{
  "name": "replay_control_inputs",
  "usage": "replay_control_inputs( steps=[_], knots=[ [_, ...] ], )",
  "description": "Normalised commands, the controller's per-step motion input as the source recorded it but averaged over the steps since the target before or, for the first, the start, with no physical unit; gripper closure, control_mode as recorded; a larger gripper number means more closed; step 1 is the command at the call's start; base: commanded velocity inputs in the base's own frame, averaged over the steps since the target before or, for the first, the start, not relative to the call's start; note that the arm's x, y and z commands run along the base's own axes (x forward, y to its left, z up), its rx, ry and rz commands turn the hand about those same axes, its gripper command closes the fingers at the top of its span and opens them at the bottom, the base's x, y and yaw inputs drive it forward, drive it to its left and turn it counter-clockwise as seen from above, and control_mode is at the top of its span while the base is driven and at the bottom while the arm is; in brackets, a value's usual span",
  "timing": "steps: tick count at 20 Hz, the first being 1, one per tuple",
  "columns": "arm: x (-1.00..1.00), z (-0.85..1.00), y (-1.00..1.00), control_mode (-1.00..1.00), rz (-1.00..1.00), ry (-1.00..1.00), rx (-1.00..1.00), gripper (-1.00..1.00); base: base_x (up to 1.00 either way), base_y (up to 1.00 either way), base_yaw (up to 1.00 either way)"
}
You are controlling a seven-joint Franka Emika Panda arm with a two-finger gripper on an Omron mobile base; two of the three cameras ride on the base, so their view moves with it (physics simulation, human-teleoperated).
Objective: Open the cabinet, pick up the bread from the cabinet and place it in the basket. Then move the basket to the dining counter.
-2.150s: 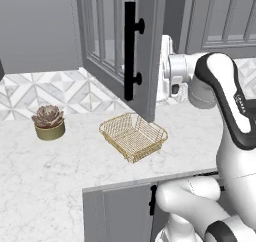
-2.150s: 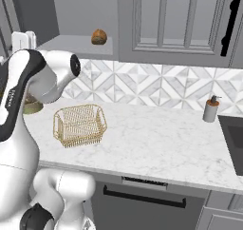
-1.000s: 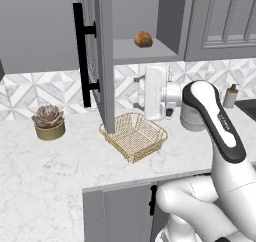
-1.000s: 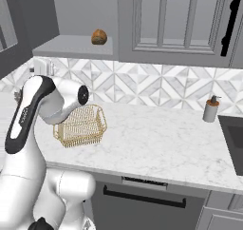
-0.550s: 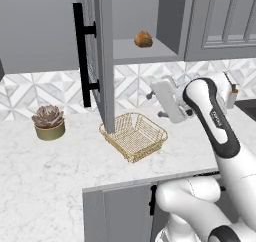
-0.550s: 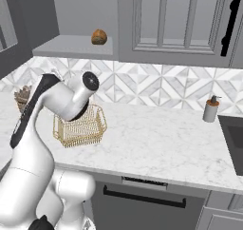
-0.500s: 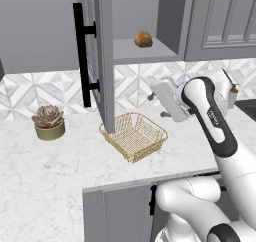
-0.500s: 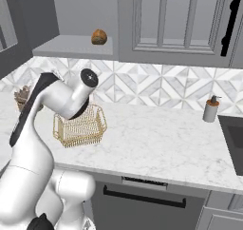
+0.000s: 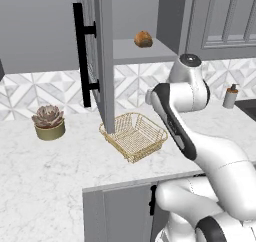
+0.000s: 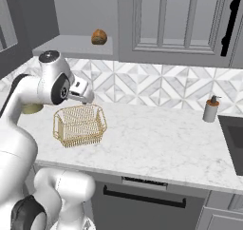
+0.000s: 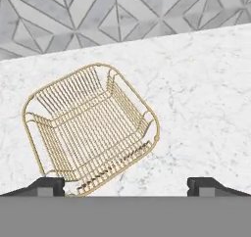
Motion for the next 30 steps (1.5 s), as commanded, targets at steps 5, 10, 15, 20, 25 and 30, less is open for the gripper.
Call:
replay_control_inputs(
  steps=[5, 10, 15, 20, 25, 30],
  knots=[
    [0.0, 0.44, 0.05, -1.0, 0.05, -0.28, -0.08, -1.0, 0.0, 0.0, 0.0],
    [0.0, 0.6, -0.16, -1.0, 0.18, -0.32, 0.03, -1.0, 0.0, 0.0, 0.0],
    [-0.03, 0.86, 0.03, -1.0, 0.01, -0.18, -0.12, -1.0, 0.0, 0.0, 0.0],
    [0.04, 0.95, 0.01, -1.0, -0.01, -0.02, -0.06, -1.0, 0.0, 0.0, 0.0],
    [0.26, 0.44, 0.03, -1.0, 0.0, 0.0, 0.0, -1.0, 0.0, 0.0, 0.0],
    [0.6, 0.15, 0.16, -1.0, -0.04, 0.0, -0.01, -1.0, 0.0, 0.0, 0.0]
  ],
)
